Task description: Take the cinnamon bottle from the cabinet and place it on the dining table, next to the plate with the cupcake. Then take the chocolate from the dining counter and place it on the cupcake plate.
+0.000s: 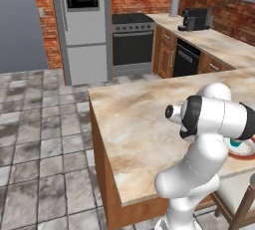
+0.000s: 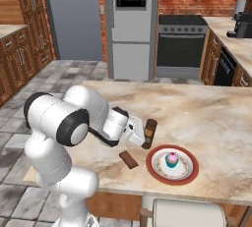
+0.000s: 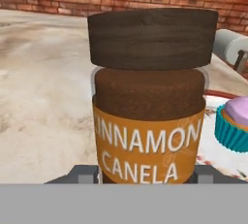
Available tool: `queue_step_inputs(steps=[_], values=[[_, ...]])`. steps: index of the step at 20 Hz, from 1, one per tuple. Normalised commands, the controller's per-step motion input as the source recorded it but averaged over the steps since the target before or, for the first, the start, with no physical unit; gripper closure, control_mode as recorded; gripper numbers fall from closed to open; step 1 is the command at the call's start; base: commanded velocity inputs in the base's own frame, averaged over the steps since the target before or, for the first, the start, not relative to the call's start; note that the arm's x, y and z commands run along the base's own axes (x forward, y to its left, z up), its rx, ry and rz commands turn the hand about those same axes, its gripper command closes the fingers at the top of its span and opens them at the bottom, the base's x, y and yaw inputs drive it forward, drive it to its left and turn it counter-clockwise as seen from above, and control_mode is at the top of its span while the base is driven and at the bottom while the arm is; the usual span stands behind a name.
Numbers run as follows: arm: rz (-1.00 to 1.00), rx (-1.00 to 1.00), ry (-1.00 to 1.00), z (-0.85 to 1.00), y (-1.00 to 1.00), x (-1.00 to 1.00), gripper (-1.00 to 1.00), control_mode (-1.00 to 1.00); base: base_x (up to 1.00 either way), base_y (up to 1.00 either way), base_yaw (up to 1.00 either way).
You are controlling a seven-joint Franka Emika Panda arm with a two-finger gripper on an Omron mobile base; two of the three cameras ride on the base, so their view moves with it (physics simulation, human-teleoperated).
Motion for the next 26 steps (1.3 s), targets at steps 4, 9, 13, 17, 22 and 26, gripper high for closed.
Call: queue_step_inputs(steps=[4,9,13,17,22,26], values=[[0.00,0.00,-0.09,-0.14,0.00,0.00,-1.00,-1.00,0.00,0.00,0.00],[0.00,0.00,-0.13,-0.02,0.10,-0.20,-1.00,-1.00,0.00,0.00,0.00],[0.00,0.00,-0.18,0.00,0.09,-0.59,-1.00,-1.00,0.00,0.00,0.00],[-0.01,0.00,-0.20,0.00,0.10,-0.59,-1.00,-1.00,0.00,0.00,0.00],[-0.02,0.03,-0.17,0.13,0.22,-0.34,-1.00,-1.00,0.00,0.00,0.00],[0.00,0.11,-0.11,0.58,0.37,-0.25,-1.00,-1.00,0.00,0.00,0.00]])
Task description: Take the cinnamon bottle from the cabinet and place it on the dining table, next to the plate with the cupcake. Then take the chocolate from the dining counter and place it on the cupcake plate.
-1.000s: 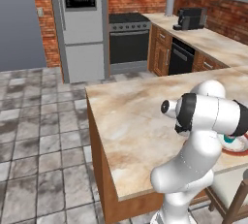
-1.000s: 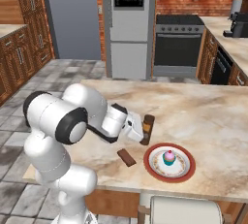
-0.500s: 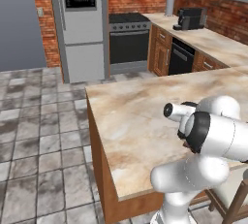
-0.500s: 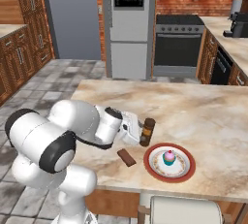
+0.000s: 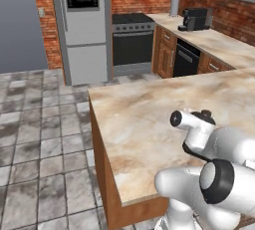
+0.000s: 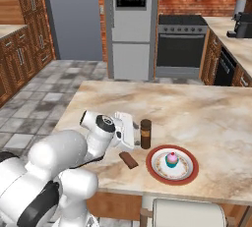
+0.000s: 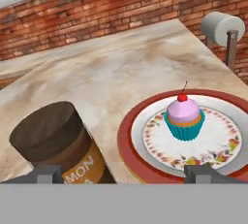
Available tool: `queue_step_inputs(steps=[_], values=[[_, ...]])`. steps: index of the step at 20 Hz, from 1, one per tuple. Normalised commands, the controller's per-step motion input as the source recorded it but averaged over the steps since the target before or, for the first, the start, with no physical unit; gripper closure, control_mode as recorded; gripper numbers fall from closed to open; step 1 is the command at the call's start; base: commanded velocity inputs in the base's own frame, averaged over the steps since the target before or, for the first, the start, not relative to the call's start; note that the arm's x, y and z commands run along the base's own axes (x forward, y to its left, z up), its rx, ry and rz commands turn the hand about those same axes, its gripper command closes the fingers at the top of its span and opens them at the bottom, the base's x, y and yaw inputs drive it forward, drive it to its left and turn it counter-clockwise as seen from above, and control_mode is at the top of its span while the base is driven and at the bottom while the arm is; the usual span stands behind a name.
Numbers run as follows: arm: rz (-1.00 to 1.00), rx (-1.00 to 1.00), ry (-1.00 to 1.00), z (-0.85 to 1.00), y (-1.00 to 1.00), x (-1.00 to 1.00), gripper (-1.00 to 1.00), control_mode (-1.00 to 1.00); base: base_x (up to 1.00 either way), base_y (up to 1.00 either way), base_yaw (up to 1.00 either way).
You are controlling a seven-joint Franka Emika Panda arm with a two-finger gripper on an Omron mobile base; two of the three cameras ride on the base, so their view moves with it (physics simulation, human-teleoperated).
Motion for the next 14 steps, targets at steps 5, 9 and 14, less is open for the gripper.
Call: queue_step_inputs(steps=[5,9,14], values=[[0.00,0.14,-0.05,0.58,0.73,-0.06,-1.00,-1.00,0.00,0.00,0.00],[0.00,0.19,-0.01,0.51,0.46,-0.27,-1.00,-1.00,0.00,0.00,0.00],[0.00,0.03,0.00,-0.01,0.17,-0.20,-1.00,-1.00,0.00,0.00,0.00]])
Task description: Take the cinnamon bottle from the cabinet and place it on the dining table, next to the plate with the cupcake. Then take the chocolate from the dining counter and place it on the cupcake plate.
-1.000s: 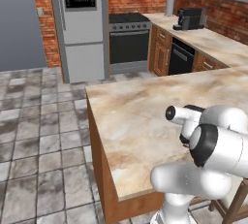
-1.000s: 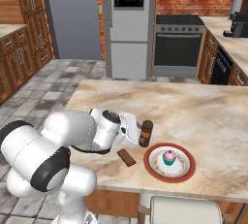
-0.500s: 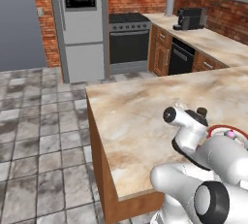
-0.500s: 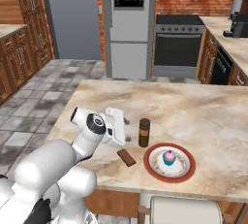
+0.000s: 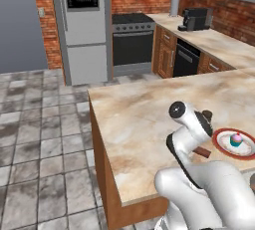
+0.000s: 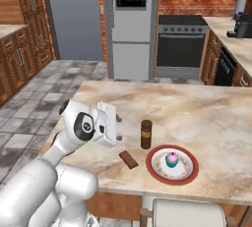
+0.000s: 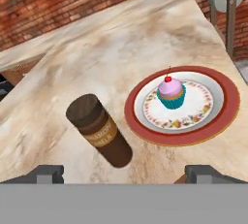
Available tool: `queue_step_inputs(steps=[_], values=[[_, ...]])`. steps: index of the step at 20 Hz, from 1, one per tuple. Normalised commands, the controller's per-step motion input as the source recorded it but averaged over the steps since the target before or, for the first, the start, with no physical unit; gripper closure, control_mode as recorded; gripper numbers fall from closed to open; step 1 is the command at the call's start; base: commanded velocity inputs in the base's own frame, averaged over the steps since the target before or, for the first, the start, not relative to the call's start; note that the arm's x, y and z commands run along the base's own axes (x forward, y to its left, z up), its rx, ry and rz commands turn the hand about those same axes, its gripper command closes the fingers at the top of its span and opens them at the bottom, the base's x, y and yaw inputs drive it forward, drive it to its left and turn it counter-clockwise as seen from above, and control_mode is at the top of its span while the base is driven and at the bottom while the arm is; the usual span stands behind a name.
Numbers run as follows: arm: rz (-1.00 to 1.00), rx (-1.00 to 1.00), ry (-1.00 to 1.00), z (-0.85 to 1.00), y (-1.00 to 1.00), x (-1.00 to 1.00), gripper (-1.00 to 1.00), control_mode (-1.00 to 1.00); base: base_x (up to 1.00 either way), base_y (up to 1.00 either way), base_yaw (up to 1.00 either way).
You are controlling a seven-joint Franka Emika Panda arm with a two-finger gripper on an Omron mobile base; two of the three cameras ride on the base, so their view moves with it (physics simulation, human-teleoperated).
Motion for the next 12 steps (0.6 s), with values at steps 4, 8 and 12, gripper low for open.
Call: queue_step_inputs(steps=[4,8,12], values=[[-0.01,0.08,0.03,-0.06,0.00,-0.04,-1.00,-1.00,0.00,0.00,0.00],[-0.34,0.38,0.00,0.00,0.05,0.00,-1.00,-1.00,0.00,0.00,0.00],[-0.52,0.47,0.00,-0.01,0.17,0.00,-1.00,-1.00,0.00,0.00,0.00]])
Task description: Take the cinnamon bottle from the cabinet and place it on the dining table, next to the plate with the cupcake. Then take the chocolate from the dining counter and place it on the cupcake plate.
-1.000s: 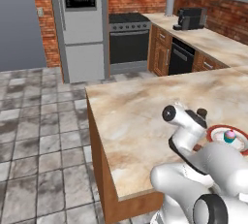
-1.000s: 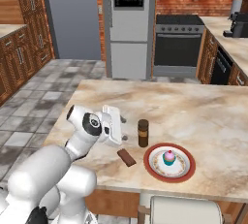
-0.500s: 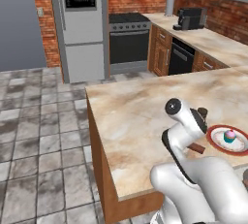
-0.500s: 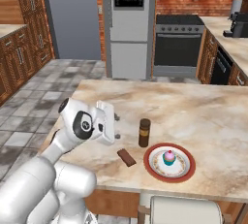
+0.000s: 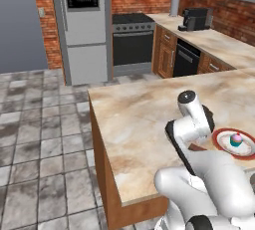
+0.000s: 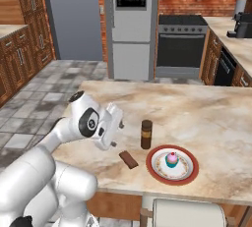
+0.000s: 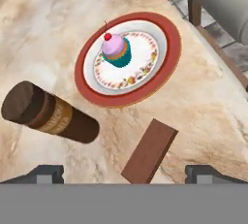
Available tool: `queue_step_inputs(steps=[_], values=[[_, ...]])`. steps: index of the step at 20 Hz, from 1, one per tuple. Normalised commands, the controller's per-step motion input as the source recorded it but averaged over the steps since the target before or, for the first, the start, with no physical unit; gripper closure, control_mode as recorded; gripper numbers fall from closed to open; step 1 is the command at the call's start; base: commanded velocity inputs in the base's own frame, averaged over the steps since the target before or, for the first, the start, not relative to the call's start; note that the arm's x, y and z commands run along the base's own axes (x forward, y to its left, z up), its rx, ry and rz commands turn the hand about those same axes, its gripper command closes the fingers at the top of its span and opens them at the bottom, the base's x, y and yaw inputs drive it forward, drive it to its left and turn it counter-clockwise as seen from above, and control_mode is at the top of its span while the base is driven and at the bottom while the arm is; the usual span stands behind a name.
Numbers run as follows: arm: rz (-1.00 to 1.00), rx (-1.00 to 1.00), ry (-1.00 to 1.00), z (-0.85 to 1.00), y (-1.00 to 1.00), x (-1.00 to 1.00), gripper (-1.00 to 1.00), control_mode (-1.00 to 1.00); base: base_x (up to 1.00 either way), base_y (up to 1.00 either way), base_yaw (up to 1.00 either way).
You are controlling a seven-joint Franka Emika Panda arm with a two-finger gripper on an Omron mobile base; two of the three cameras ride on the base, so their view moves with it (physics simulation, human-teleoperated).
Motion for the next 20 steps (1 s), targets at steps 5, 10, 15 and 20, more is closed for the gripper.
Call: queue_step_inputs(steps=[5,10,15,20], values=[[-0.47,0.40,0.03,-0.16,0.00,0.02,-1.00,-1.00,0.00,0.00,0.00],[-0.36,0.21,0.03,-0.53,-0.03,0.02,-1.00,-1.00,0.00,0.00,0.00],[-0.20,0.01,-0.01,-0.65,0.00,0.08,-1.00,-1.00,0.00,0.00,0.00],[-0.17,0.00,0.00,-0.66,0.00,0.02,-1.00,-1.00,0.00,0.00,0.00]])
